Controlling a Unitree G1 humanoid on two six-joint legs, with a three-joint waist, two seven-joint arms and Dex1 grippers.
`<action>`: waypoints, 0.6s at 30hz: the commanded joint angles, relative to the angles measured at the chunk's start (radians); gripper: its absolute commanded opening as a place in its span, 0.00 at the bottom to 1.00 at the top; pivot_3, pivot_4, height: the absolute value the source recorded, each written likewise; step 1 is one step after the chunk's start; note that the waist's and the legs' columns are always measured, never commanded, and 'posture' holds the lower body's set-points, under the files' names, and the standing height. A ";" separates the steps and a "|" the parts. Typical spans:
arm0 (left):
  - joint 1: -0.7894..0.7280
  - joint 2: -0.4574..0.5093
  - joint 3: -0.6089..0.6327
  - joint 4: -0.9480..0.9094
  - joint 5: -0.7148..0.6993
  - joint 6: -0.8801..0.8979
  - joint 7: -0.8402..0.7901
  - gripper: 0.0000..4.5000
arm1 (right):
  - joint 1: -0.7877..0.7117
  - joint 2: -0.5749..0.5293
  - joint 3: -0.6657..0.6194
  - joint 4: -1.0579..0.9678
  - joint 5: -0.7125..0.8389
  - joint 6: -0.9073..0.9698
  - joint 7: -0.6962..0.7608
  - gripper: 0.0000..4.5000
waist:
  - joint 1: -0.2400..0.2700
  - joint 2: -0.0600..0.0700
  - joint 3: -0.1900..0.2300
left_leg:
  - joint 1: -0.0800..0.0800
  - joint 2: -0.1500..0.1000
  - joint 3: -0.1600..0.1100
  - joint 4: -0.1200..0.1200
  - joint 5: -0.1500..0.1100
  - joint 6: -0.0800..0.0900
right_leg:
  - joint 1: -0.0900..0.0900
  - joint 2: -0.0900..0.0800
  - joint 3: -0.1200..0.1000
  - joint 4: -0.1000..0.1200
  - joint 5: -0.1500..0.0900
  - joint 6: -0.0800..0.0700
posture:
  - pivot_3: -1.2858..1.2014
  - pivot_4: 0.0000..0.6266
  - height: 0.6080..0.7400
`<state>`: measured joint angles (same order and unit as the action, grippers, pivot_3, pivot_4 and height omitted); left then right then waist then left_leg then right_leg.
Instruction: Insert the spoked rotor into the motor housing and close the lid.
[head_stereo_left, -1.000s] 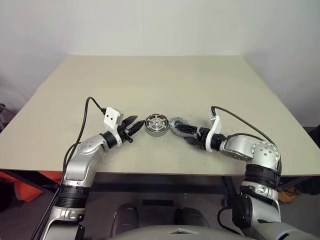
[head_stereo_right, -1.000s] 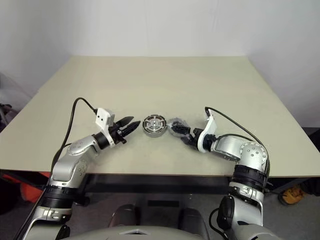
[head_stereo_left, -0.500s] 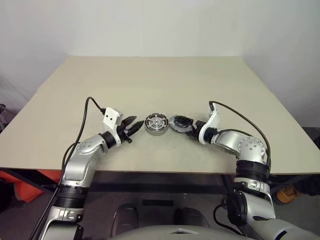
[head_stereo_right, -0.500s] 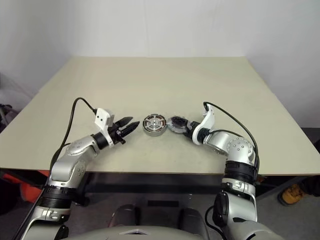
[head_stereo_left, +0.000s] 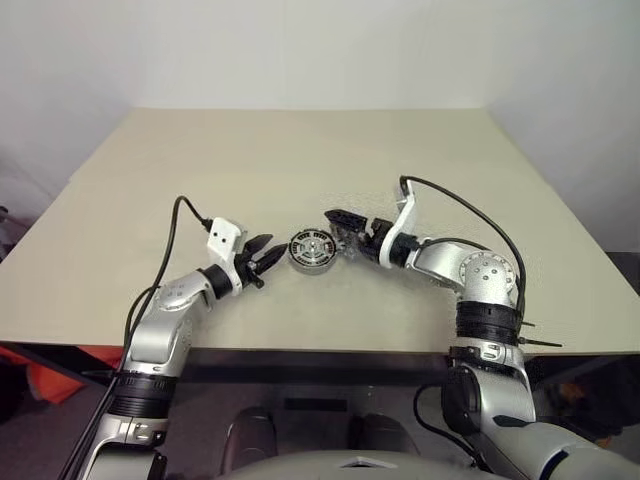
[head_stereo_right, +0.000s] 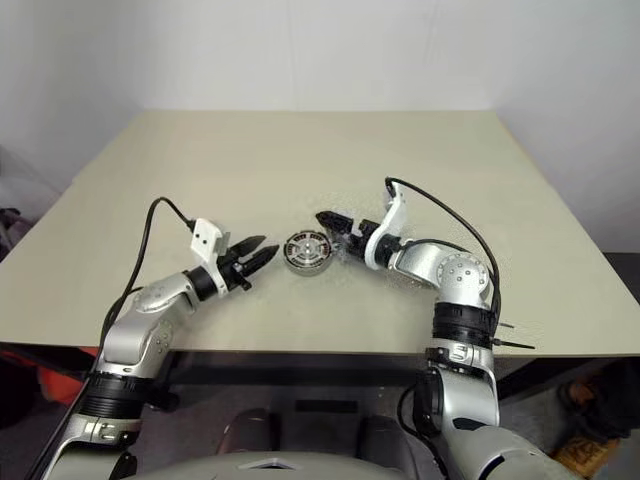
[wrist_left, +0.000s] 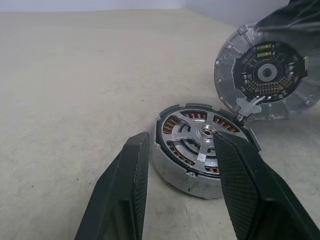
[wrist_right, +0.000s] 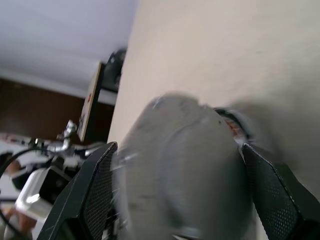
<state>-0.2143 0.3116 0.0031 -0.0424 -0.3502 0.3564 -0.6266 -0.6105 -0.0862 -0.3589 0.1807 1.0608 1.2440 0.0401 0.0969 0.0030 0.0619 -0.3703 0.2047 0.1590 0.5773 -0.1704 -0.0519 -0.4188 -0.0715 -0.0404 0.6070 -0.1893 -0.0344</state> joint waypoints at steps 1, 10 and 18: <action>-0.004 0.010 0.023 -0.027 -0.003 -0.021 0.005 0.47 | -0.034 0.020 0.034 -0.051 0.015 0.006 0.031 0.99 | 0.000 0.000 0.000 | 0.001 0.000 0.000 0.000 0.000 0.000 | 0.000 0.000 0.000 0.000 0.000 0.000 | 0.52 0.00 1.00; 0.013 0.015 0.038 -0.039 -0.007 -0.024 0.017 0.47 | -0.055 0.019 0.094 -0.037 -0.050 -0.036 0.101 0.99 | 0.001 0.000 0.000 | 0.001 0.000 0.000 0.000 0.000 -0.001 | 0.001 -0.001 0.000 0.000 0.000 0.001 | 0.52 0.00 1.00; 0.018 0.013 0.042 -0.044 -0.006 -0.025 0.020 0.47 | 0.017 -0.120 0.384 -0.188 -0.349 -0.378 0.402 0.99 | 0.005 0.000 0.000 | 0.000 0.001 0.000 0.000 0.001 -0.002 | 0.001 -0.001 0.000 0.000 0.000 0.000 | 0.52 0.00 1.00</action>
<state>-0.1885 0.3186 0.0324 -0.0495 -0.3508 0.3543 -0.6062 -0.6046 -0.1705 -0.0655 0.0802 0.8157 1.0149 0.3306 0.1018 0.0029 0.0619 -0.3704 0.2057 0.1587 0.5773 -0.1696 -0.0531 -0.4180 -0.0728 -0.0406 0.6069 -0.1894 -0.0339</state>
